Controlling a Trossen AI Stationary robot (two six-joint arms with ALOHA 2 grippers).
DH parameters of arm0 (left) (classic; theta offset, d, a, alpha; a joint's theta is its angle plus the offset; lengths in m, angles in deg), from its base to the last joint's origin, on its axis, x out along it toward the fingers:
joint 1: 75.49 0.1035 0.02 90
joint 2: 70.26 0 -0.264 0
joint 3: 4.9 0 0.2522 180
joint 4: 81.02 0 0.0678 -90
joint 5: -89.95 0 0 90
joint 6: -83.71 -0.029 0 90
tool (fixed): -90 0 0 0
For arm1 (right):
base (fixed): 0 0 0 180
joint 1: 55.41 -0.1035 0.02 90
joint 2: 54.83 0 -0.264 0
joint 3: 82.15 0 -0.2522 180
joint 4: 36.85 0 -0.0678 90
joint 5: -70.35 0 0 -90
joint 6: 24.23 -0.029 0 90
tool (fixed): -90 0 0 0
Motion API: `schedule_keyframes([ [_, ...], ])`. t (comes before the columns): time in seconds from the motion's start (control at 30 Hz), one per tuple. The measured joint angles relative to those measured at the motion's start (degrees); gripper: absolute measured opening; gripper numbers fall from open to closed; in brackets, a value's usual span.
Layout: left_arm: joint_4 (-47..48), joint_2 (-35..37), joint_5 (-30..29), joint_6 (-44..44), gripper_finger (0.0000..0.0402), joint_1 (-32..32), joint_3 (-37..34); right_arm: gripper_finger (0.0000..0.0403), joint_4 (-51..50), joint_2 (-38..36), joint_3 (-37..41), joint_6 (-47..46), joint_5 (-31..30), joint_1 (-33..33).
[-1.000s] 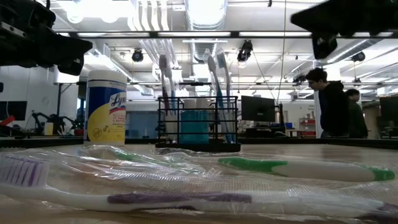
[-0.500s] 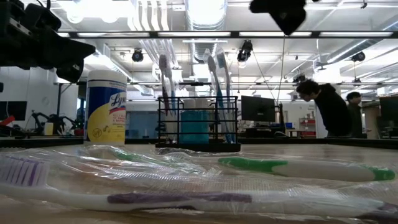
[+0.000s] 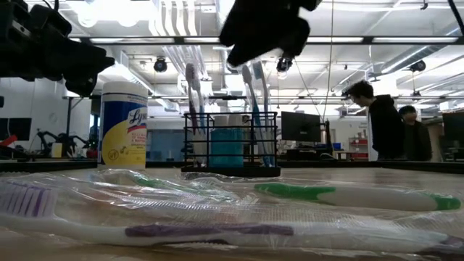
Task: Pick & Place toothbrushing station
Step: Put the right green toothbrush into the mesh organizer
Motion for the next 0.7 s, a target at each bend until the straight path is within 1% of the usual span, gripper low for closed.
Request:
schedule_keyframes([
  [0.13, 0.0, 0.0, 0.0, 0.2, 0.0140, 0.0, 0.0, 0.0207, -5.6, 6.2, -6.4, -3.9, 0.8, -0.1],
  [0.23, 0.0, 0.0, 0.0, 0.3, 0.0142, 0.0, 0.0, 0.0216, -11.9, 10.4, -10.1, -10.2, 0.8, 0.1],
  [0.33, 0.0, 0.0, 0.1, 0.6, 0.0143, 0.0, 0.0, 0.0221, -18.0, 14.1, -13.0, -13.1, 4.2, 0.4],
  [0.4, 0.1, 0.0, 0.2, 0.8, 0.0143, 0.0, 0.0, 0.0224, -21.0, 16.1, -13.6, -14.3, 5.3, 0.3],
  [0.53, 0.1, 0.0, 0.4, 0.8, 0.0143, 0.0, 0.0, 0.0232, -22.2, 18.4, -14.1, -15.7, 6.4, -0.2],
  [0.6, -0.1, 0.0, 0.4, 0.8, 0.0143, 0.0, 0.0, 0.0237, -21.7, 18.6, -14.2, -15.8, 8.1, -0.4],
  [0.7, -0.2, -0.1, 0.4, 0.7, 0.0143, 0.0, 0.0, 0.0242, -21.6, 18.5, -13.5, -16.0, 8.2, -0.5],
])
